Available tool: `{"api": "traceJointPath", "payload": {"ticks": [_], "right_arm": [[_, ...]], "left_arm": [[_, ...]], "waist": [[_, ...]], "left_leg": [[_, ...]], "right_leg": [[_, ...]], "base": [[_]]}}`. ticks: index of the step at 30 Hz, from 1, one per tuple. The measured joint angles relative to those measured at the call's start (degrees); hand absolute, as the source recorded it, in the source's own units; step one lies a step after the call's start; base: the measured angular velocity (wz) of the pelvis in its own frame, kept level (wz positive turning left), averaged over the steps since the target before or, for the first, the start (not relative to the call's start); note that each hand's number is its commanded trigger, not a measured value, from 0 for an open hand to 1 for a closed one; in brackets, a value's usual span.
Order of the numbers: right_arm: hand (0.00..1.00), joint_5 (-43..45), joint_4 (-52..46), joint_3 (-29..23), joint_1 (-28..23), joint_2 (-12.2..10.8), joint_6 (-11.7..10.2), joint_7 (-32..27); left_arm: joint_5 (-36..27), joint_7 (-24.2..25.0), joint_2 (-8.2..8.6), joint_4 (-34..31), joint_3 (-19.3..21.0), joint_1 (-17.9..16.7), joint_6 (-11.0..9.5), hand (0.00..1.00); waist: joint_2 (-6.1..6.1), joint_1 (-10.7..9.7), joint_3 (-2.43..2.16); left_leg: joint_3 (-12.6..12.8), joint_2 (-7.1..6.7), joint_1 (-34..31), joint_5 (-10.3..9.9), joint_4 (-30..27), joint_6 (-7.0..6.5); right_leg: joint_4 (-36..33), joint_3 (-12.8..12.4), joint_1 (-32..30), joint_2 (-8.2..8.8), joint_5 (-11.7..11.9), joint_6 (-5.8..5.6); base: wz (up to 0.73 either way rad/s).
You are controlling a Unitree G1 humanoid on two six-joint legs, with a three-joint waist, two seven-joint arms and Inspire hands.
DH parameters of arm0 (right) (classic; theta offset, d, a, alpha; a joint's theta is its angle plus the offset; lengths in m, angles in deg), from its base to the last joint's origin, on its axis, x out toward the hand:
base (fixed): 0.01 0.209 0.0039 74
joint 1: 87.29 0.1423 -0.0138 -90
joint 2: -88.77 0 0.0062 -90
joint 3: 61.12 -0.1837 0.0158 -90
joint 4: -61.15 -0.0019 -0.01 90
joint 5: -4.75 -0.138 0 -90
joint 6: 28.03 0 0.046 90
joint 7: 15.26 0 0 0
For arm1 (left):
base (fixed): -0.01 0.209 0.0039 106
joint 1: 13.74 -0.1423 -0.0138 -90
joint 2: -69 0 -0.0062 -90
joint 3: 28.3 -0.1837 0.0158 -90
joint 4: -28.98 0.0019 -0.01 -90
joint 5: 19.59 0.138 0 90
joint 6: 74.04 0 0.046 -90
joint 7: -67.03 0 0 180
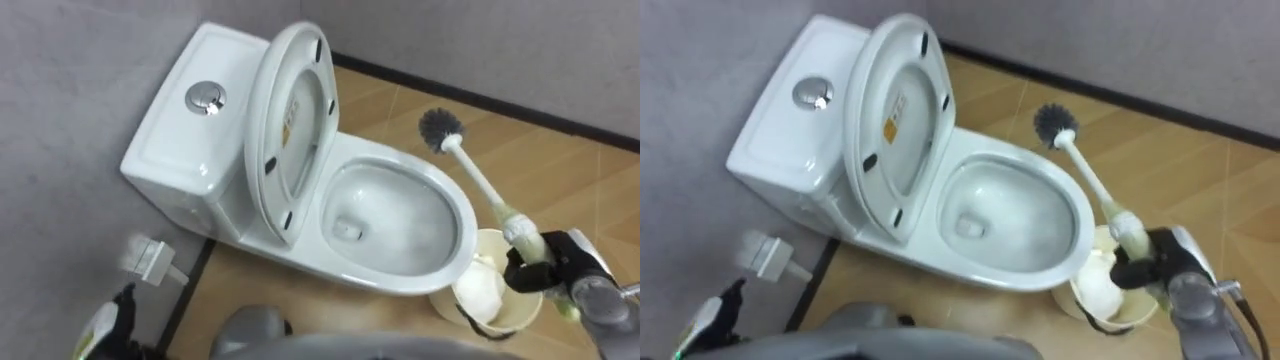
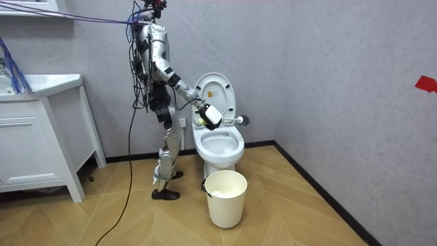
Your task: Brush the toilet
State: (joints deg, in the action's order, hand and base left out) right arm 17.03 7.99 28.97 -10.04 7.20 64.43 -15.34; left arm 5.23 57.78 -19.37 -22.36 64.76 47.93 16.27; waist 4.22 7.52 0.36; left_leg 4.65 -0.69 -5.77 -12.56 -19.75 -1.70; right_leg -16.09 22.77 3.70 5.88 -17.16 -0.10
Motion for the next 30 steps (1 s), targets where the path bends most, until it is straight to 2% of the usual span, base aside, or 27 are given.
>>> {"api": "traceJointPath", "payload": {"ticks": [5,7,8,10,11,13,15,17,19,22,23,24,25,30], "right_arm": [[1.00,-0.82,-0.18,-2.67,0.01,-2.76,-0.09,-2.83],[1.00,-0.87,-0.18,-4.79,-0.02,-4.70,-0.14,-3.68],[1.00,-0.89,-0.18,-5.16,-0.14,-4.97,-0.23,-3.83],[1.00,-2.91,0.78,-6.32,-1.09,-6.41,-1.18,-5.66],[1.00,-3.42,1.21,-6.45,-1.38,-6.88,-1.19,-6.26],[1.00,-5.10,5.38,-8.09,-1.91,-9.50,-1.30,-7.58],[1.00,-5.58,8.17,-9.14,-2.35,-10.66,-1.03,-8.68],[1.00,-6.16,10.53,-9.58,-2.53,-11.23,-1.19,-9.39],[1.00,-7.88,14.80,-10.52,-2.62,-11.96,-1.15,-11.14],[1.00,-9.18,18.45,-10.55,-3.05,-12.74,-1.14,-12.90],[0.93,-9.63,19.11,-10.55,-3.07,-12.84,-1.13,-13.00],[0.05,-9.82,20.32,-10.55,-3.06,-13.01,-1.10,-13.08],[0.00,-9.75,21.23,-10.45,-3.06,-13.06,-1.10,-13.02],[0.00,-9.73,23.74,-10.45,-3.09,-13.55,-0.90,-12.87]], "left_arm": [[-2.52,1.56,1.74,4.60,2.29,-0.49,1.23,0.00],[-4.46,2.70,3.22,6.92,5.25,0.04,1.83,0.00],[-5.15,2.84,3.64,7.10,5.96,0.08,2.14,0.00],[-7.37,2.71,4.63,7.93,7.02,0.31,3.27,0.00],[-7.36,2.71,4.66,8.37,7.10,0.56,3.44,0.00],[-7.16,2.67,4.78,10.35,8.27,2.58,4.20,0.00],[-7.12,2.66,5.14,12.30,9.19,3.82,4.60,0.00],[-7.13,2.67,5.33,13.16,9.82,4.85,4.70,0.00],[-7.10,2.63,5.43,13.12,9.88,6.06,4.69,0.00],[-7.24,2.57,5.55,13.15,9.88,7.55,4.69,0.00],[-7.23,2.56,5.55,13.16,9.88,7.76,4.69,0.00],[-7.24,2.54,5.54,13.19,9.89,8.76,4.69,0.00],[-7.17,2.51,5.55,13.39,9.83,9.09,4.68,0.00],[-7.18,2.46,5.60,14.39,9.77,10.56,4.68,0.00]], "waist": [[0.07,-0.93,-0.04],[-0.05,-1.27,-0.16],[-0.07,-1.39,-0.18],[-0.38,-2.63,-0.33],[-0.37,-2.85,-0.33],[-0.52,-4.22,-0.36],[-0.91,-4.23,-0.59],[-1.62,-5.06,-0.54],[-1.92,-7.18,-0.60],[-2.42,-7.78,-0.57],[-2.63,-7.83,-0.49],[-2.69,-8.35,-0.47],[-2.82,-8.67,-0.40],[-3.08,-9.22,-0.36]], "left_leg": [[0.07,-0.32,2.62,-0.31,0.82,0.14],[0.10,-0.45,3.94,-0.31,1.64,0.15],[0.12,-0.46,4.24,-0.31,1.87,0.15],[0.10,-0.56,4.84,-0.31,2.37,0.17],[0.21,-0.58,5.04,-0.31,2.44,0.17],[1.05,-0.52,6.30,-0.32,2.83,0.19],[2.58,-0.19,7.41,-0.34,3.61,0.21],[3.30,0.04,7.98,-0.35,4.01,0.23],[3.27,0.03,8.38,-0.43,4.27,0.36],[4.53,0.34,9.23,-0.54,4.94,0.48],[4.84,0.37,9.58,-0.58,5.29,0.52],[5.18,0.38,10.01,-0.60,5.74,0.55],[5.69,0.40,10.51,-0.59,6.34,0.55],[7.70,0.49,11.77,-0.61,7.71,0.53]], "right_leg": [[1.70,0.00,3.07,-0.21,0.11,-0.28],[2.73,-0.74,4.16,-0.36,0.08,-0.34],[2.78,-1.01,4.25,-0.36,0.08,-0.34],[3.72,-1.50,5.00,-0.62,0.19,-0.49],[3.89,-1.64,5.21,-0.65,0.19,-0.49],[4.51,-2.47,6.39,-0.84,0.28,-0.50],[4.34,-4.04,6.48,-0.92,0.34,-0.40],[4.42,-5.04,6.56,-1.06,0.54,-0.30],[4.40,-5.78,6.52,-1.11,0.52,-0.32],[4.35,-7.93,6.19,-1.44,0.68,-0.43],[4.37,-8.37,6.24,-1.50,0.73,-0.44],[4.35,-8.74,6.29,-1.50,0.78,-0.48],[4.37,-9.25,6.28,-1.52,0.89,-0.51],[4.53,-11.35,6.26,-1.97,1.19,-0.64]], "base": [[0.02],[-0.06],[-0.07],[0.00],[0.00],[-0.09],[-0.37],[-0.34],[-0.09],[-0.29],[-0.30],[-0.23],[-0.21],[-0.24]]}}
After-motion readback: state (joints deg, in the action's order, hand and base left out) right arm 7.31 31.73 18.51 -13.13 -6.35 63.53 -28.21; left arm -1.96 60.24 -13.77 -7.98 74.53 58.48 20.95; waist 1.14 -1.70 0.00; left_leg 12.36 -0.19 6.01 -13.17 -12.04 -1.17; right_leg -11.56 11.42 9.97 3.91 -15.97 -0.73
